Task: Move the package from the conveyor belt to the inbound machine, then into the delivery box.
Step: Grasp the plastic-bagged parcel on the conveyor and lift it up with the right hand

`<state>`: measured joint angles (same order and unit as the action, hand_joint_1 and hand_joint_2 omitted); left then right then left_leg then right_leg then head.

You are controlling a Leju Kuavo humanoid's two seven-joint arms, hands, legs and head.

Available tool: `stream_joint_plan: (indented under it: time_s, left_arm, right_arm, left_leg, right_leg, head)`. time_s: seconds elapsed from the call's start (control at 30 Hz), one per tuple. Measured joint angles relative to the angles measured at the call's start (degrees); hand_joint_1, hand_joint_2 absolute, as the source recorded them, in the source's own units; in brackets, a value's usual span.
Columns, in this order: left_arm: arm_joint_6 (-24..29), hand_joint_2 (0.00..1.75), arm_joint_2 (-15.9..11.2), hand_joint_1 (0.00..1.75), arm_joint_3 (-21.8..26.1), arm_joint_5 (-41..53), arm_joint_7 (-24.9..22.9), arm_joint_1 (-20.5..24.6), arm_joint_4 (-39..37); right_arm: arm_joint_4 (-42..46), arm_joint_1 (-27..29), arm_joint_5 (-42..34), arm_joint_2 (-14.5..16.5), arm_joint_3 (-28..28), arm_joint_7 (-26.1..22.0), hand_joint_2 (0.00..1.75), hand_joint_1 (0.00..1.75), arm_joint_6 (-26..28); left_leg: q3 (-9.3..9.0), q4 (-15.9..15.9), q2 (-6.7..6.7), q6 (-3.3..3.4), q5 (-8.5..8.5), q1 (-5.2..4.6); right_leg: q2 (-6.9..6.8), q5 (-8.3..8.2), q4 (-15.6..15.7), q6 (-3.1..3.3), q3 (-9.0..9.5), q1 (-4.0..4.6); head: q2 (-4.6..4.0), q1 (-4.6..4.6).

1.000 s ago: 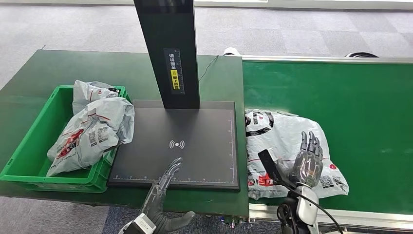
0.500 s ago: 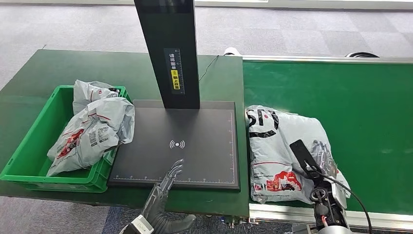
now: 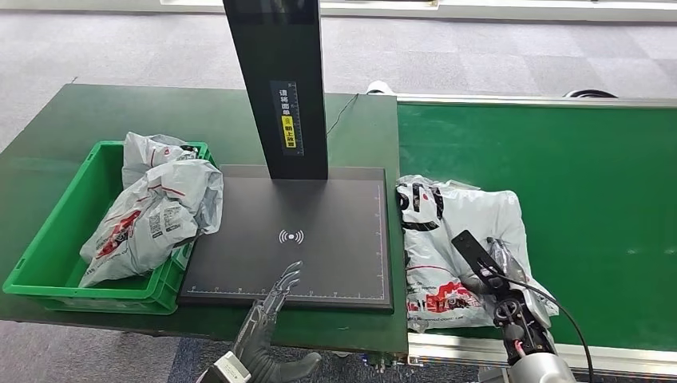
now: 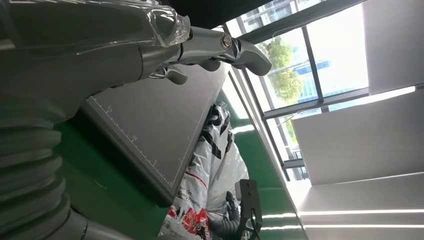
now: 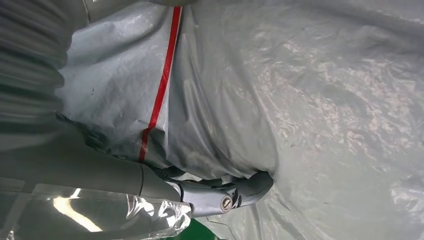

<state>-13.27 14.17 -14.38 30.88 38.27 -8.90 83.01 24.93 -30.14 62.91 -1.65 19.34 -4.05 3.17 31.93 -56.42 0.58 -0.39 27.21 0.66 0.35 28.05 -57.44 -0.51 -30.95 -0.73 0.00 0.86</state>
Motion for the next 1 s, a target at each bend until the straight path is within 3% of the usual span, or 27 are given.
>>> stream_joint_plan:
  time_s: [0.03,0.27,0.53,1.0]
  left_arm:
    - [0.00,1.75,-0.01,0.00,-0.01,-0.05,0.00,0.02,-0.03]
    - [0.17,1.75,0.00,0.00,-0.05,-0.15,0.01,0.24,-0.68]
    - [0.98,1.75,0.01,0.00,-0.01,0.02,-0.02,-0.42,-0.71]
    - [1.09,1.75,0.00,0.00,0.02,0.05,-0.02,-0.57,-0.69]
  right_arm:
    - [-0.19,-0.04,0.32,0.05,-0.23,0.16,1.75,1.75,-0.32]
    - [-0.66,-0.81,2.25,0.58,-2.16,0.80,1.75,1.75,-0.32]
    - [-0.72,-0.95,-5.47,1.99,-1.10,-8.21,1.75,1.75,8.27]
    - [-0.69,-0.97,-6.07,2.92,-0.09,-9.21,1.75,1.75,8.83]
  left_leg:
    - [-0.04,0.00,0.00,0.00,0.00,0.00]
    - [-0.22,0.00,-0.06,0.00,0.01,0.00]
    - [0.00,0.00,-0.09,-0.01,-0.01,0.00]
    - [0.22,0.00,-0.05,0.00,-0.01,-0.01]
  right_leg:
    - [0.00,0.00,0.00,0.00,0.04,0.00]
    - [0.06,-0.01,0.00,0.00,0.22,0.00]
    - [0.10,-0.05,-0.01,0.01,0.07,0.00]
    - [0.08,-0.03,-0.01,0.01,-0.12,0.00]
  head:
    - [0.00,0.00]
    - [0.02,0.00]
    - [0.00,0.02]
    - [0.02,-0.01]
